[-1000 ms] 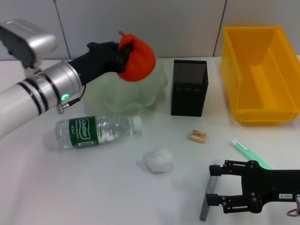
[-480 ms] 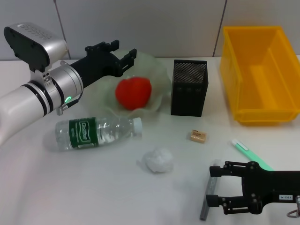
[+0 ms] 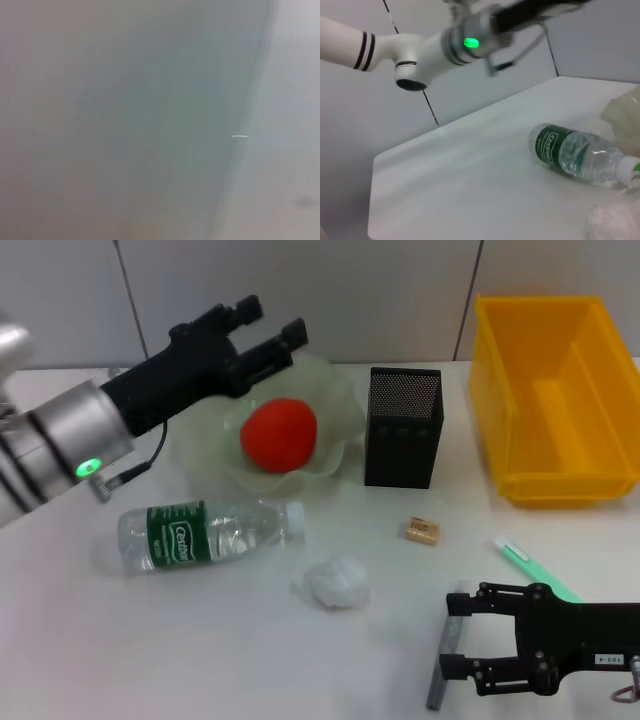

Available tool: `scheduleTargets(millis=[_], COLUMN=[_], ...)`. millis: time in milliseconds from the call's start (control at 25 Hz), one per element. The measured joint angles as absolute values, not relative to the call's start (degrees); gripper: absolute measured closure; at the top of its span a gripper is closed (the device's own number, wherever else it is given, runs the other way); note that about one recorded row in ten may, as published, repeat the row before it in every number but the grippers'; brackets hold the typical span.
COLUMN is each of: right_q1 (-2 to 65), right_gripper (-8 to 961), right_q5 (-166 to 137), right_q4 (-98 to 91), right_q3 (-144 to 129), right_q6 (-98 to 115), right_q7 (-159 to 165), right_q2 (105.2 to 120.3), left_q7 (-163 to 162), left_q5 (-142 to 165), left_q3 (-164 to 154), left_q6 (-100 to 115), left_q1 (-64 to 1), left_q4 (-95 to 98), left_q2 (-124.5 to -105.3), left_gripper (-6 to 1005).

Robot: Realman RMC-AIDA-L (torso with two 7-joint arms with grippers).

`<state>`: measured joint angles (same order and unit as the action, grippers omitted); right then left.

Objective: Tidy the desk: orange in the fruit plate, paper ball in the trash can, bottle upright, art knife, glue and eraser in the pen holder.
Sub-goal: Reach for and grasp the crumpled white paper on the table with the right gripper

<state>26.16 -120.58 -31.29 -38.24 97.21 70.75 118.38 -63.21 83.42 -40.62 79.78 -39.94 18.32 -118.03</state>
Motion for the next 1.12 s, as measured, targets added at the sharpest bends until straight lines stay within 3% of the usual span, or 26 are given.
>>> scheduleTargets(millis=[200,240,280,320,440,880,1080,1120], right_q1=[26.2,26.2,26.1,26.2,26.3,28.6,35.6,39.6], right_gripper=[143,143,143,143,143,143,143,143], right_q5=[-120.5,-120.5,-120.4,-120.3,-120.3,-115.9,-120.7,-124.8], right_q4=[-31.3,-31.3,-31.3,-31.3,-31.3,-39.8,-45.6,-46.9], right_q3=[-37.8,-37.8,-37.8,-37.9,-38.1,-38.1,-44.5,-48.2], right_q6=[97.4,97.4,97.5,97.5,97.5,99.6,101.4,101.5], right_q7=[71.0,71.0,71.0,71.0,71.3,82.6,96.5,102.0], right_q2=[118.39,118.39,118.39,118.39,118.39,118.44,115.73,114.82], left_q7=[-68.6,-75.0,-75.0,-79.5,-77.9,-70.6,-69.6,-69.2], left_q5=[84.1,85.6,85.6,89.0,96.9,102.5,102.4,102.4], left_q3=[-43.8,-49.3,-49.3,-56.5,-57.7,-57.3,-57.2,-57.2], left_q6=[84.6,90.3,90.3,96.6,99.3,96.9,96.8,96.7], left_q1=[-37.3,-33.3,-33.3,-29.4,-28.7,-25.7,-25.2,-25.1], left_q4=[22.4,28.0,28.0,30.5,28.0,26.6,26.6,26.6], left_q2=[-117.8,-117.06,-117.06,-114.49,-112.5,-113.28,-113.49,-113.69], left_gripper=[225,217,219,222,221,219,220,220])
